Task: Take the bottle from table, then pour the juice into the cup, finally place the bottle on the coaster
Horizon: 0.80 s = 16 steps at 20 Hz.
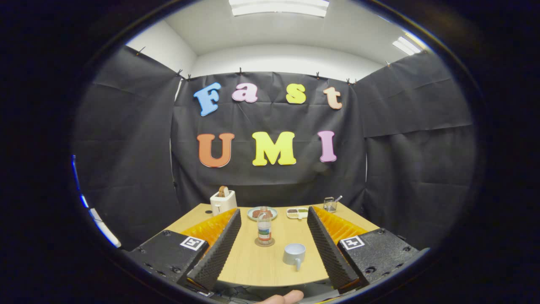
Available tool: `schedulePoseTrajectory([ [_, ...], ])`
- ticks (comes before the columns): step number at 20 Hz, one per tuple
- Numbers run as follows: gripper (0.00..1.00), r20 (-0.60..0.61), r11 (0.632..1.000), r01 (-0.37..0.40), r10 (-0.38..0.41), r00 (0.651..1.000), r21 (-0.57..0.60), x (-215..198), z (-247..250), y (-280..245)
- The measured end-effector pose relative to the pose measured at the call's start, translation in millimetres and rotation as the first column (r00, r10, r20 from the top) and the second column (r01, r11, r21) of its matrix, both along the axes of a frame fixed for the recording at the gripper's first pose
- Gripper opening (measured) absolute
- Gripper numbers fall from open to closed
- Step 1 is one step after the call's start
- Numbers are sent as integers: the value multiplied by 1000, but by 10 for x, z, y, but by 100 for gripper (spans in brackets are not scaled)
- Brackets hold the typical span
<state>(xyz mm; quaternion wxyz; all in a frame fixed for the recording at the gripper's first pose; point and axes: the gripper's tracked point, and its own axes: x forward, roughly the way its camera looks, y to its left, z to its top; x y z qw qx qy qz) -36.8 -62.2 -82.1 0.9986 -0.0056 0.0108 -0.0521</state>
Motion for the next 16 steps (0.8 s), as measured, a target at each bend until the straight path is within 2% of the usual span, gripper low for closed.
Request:
schedulePoseTrajectory([
  [9,100,-5,1000,-12,12,1000,-21,29,-48,19],
  [13,100,-1,998,-56,56,998,-6,97,-86,150],
  [16,100,-20,998,-52,51,998,-26,108,-153,162],
])
